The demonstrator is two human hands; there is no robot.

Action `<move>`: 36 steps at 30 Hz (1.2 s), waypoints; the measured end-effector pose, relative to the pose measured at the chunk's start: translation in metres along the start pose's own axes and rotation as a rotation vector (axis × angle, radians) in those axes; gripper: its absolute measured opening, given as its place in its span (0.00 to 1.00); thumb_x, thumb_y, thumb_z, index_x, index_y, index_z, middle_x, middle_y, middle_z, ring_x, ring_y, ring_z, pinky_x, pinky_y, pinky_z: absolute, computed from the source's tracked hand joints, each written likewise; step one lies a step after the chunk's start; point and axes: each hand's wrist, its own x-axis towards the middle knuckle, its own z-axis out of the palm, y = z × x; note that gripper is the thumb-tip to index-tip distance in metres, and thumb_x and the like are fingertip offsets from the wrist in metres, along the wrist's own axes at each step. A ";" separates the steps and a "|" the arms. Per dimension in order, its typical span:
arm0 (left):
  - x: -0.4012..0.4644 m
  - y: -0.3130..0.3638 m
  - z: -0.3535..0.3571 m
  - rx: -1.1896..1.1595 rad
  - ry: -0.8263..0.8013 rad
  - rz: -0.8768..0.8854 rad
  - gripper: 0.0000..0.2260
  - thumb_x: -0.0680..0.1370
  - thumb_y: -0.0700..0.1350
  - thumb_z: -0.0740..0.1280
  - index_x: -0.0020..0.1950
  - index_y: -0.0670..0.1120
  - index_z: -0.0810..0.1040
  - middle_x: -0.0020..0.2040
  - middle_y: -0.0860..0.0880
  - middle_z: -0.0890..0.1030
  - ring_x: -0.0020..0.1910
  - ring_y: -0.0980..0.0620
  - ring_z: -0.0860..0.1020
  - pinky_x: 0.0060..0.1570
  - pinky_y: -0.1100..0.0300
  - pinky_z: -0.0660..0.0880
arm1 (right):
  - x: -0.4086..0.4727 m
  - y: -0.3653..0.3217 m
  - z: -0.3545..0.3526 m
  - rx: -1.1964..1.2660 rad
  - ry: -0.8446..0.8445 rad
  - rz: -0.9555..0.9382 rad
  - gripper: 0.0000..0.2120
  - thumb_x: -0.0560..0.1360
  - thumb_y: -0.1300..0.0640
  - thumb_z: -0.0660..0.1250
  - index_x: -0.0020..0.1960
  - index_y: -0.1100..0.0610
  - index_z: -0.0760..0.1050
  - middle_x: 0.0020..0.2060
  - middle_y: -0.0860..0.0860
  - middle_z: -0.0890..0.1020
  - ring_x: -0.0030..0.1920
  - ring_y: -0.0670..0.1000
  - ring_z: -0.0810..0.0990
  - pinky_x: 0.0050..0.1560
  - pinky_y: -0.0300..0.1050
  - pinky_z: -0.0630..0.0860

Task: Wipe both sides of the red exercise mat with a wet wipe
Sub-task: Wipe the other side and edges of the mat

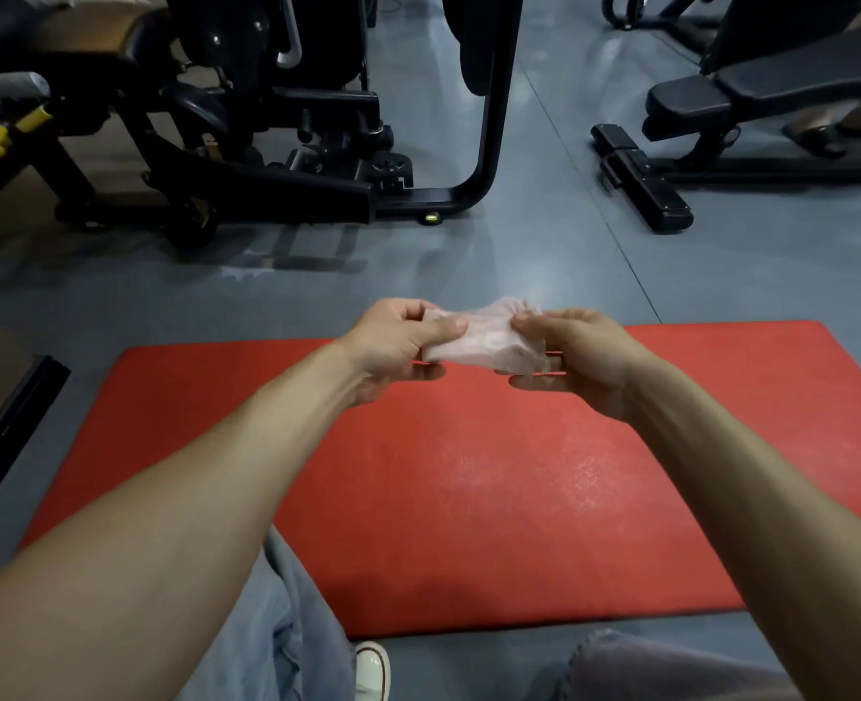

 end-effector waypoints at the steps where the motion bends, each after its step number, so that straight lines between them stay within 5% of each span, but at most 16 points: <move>1: 0.004 -0.005 -0.001 0.089 0.067 0.019 0.05 0.77 0.42 0.75 0.45 0.45 0.80 0.36 0.50 0.80 0.33 0.56 0.77 0.30 0.61 0.77 | 0.002 0.004 0.001 -0.055 0.047 -0.004 0.09 0.80 0.57 0.69 0.55 0.63 0.80 0.44 0.59 0.85 0.41 0.55 0.86 0.45 0.50 0.84; 7: 0.008 -0.011 -0.004 0.995 0.405 0.286 0.04 0.72 0.46 0.75 0.44 0.49 0.82 0.41 0.48 0.84 0.42 0.46 0.81 0.41 0.59 0.73 | 0.012 0.017 0.027 -0.232 0.203 -0.115 0.06 0.75 0.64 0.73 0.46 0.65 0.77 0.35 0.61 0.79 0.31 0.54 0.80 0.37 0.54 0.85; 10: 0.009 -0.007 0.005 0.873 0.390 0.254 0.06 0.73 0.48 0.76 0.43 0.47 0.83 0.38 0.50 0.83 0.37 0.50 0.82 0.38 0.60 0.76 | 0.012 0.013 0.042 -0.208 0.168 -0.116 0.07 0.76 0.62 0.73 0.46 0.63 0.75 0.35 0.60 0.80 0.29 0.53 0.81 0.35 0.50 0.84; 13: 0.009 -0.002 0.011 0.470 0.193 0.106 0.09 0.79 0.46 0.71 0.40 0.44 0.82 0.31 0.49 0.81 0.28 0.51 0.79 0.37 0.54 0.83 | 0.010 0.005 0.049 -0.139 0.100 -0.105 0.09 0.79 0.57 0.70 0.47 0.63 0.77 0.37 0.59 0.82 0.30 0.52 0.82 0.40 0.49 0.85; 18: -0.007 0.019 0.009 -0.020 -0.147 -0.105 0.25 0.86 0.53 0.53 0.58 0.36 0.82 0.43 0.44 0.80 0.39 0.49 0.78 0.47 0.53 0.79 | 0.004 -0.009 0.039 -0.088 0.001 -0.092 0.17 0.78 0.49 0.71 0.54 0.64 0.80 0.36 0.53 0.83 0.37 0.51 0.83 0.46 0.49 0.84; 23: -0.015 0.021 -0.006 0.063 -0.392 -0.052 0.36 0.85 0.64 0.42 0.69 0.41 0.79 0.64 0.40 0.82 0.53 0.47 0.78 0.58 0.49 0.76 | 0.000 -0.012 0.044 -0.163 0.098 -0.162 0.08 0.76 0.58 0.74 0.49 0.60 0.78 0.38 0.54 0.84 0.36 0.51 0.84 0.37 0.44 0.81; 28: -0.004 0.013 -0.018 0.425 -0.198 0.116 0.20 0.87 0.55 0.54 0.65 0.47 0.80 0.42 0.47 0.81 0.36 0.51 0.73 0.36 0.60 0.73 | -0.004 -0.033 0.024 -0.337 0.155 -0.223 0.04 0.78 0.60 0.70 0.48 0.62 0.78 0.38 0.59 0.82 0.38 0.55 0.81 0.40 0.47 0.82; 33: 0.035 0.012 -0.046 0.746 -0.197 0.136 0.16 0.86 0.54 0.59 0.56 0.46 0.82 0.40 0.49 0.82 0.33 0.53 0.76 0.37 0.59 0.74 | 0.018 -0.003 -0.035 -0.432 0.322 -0.242 0.12 0.78 0.54 0.72 0.45 0.63 0.80 0.37 0.62 0.81 0.37 0.54 0.80 0.43 0.53 0.82; 36: 0.071 -0.052 -0.064 0.806 -0.092 0.126 0.13 0.85 0.50 0.61 0.47 0.47 0.81 0.35 0.49 0.79 0.27 0.55 0.74 0.30 0.62 0.69 | 0.041 0.066 -0.071 -0.394 0.353 -0.091 0.08 0.79 0.59 0.70 0.45 0.64 0.81 0.37 0.63 0.80 0.36 0.54 0.79 0.41 0.52 0.81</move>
